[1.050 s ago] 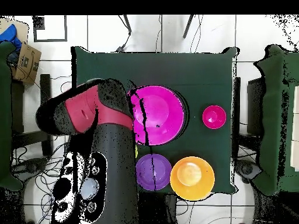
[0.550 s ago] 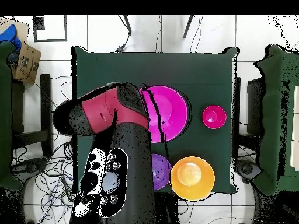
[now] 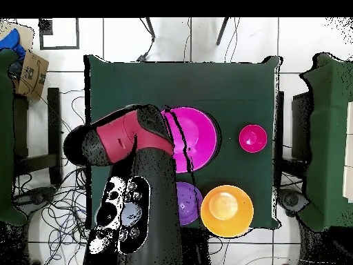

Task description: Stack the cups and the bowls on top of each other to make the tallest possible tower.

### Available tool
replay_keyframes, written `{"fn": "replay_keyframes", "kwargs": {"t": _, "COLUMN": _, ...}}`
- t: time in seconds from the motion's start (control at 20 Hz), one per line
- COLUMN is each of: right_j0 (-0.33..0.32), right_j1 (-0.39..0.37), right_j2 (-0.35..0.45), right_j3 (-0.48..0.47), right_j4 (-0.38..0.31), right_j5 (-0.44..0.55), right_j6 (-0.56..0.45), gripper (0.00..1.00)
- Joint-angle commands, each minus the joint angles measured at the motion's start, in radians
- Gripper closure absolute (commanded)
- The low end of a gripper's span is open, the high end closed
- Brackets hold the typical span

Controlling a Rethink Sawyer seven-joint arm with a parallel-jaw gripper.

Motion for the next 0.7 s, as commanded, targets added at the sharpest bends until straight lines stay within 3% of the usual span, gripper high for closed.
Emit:
{"fn": "replay_keyframes", "kwargs": {"t": 0.05, "right_j0": 0.022, "right_j1": 0.018, "right_j2": 0.083, "right_j3": 0.087, "right_j4": -0.064, "right_j5": -0.053, "right_j6": -0.123, "gripper": 1.0}}
{"fn": "replay_keyframes", "kwargs": {"t": 0.7, "right_j0": 0.034, "right_j1": 0.045, "right_j2": 0.072, "right_j3": 0.085, "right_j4": -0.108, "right_j5": -0.119, "right_j6": -0.118, "gripper": 1.0}}
